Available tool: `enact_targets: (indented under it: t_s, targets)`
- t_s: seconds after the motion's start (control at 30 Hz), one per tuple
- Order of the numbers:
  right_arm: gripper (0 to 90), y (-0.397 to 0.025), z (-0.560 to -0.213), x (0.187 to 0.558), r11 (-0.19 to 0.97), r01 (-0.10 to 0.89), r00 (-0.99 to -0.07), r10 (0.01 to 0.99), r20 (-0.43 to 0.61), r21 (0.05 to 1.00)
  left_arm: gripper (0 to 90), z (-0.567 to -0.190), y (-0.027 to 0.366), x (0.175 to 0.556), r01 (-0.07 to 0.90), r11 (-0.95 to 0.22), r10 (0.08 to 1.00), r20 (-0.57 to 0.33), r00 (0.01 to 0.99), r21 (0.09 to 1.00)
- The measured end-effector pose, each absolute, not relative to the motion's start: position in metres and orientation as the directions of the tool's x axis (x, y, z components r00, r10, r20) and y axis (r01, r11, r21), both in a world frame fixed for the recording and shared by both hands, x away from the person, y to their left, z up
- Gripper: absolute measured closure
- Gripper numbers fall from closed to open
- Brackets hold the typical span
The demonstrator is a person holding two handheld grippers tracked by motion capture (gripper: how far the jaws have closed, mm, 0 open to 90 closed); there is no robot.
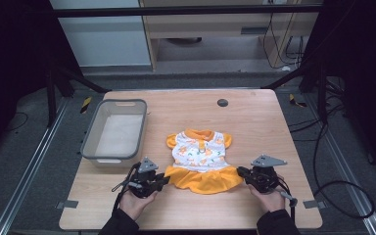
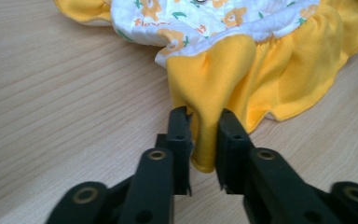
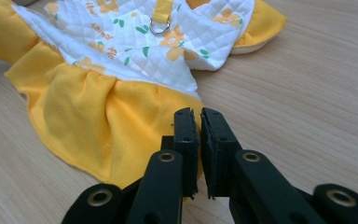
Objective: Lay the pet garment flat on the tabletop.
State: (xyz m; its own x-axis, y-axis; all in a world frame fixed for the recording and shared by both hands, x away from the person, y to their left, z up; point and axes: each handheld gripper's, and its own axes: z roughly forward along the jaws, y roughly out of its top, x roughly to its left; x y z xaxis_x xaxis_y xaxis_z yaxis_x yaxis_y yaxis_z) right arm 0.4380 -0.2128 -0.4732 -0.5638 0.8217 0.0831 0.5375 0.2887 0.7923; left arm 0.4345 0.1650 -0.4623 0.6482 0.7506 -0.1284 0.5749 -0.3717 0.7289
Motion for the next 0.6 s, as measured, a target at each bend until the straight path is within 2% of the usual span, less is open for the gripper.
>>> enact_targets:
  t_s: [0.1, 0.23, 0.33, 0.6]
  targets:
    - [80.9, -0.214, -0.468, 0.435, 0.266, 0.513, -0.563, 0.822, 0.085, 0.816, 65.5, -0.452, 0.169, 0.430, 0.545, -0.340, 0.750, -0.128, 0.649, 0.766]
    - [83.9, -0.216, -0.460, 0.433, 0.236, 0.471, -0.571, 0.816, 0.089, 0.850, 65.1, -0.433, 0.171, 0.425, 0.491, -0.311, 0.751, -0.106, 0.651, 0.814]
    - [89.6, -0.212, -0.456, 0.432, 0.229, 0.455, -0.586, 0.804, 0.096, 0.861, 69.4, -0.426, 0.167, 0.425, 0.466, -0.309, 0.746, -0.092, 0.659, 0.829]
    - [90.0, -0.190, -0.464, 0.440, 0.255, 0.481, -0.627, 0.769, 0.125, 0.839, 86.5, -0.438, 0.130, 0.443, 0.454, -0.390, 0.710, -0.052, 0.702, 0.801]
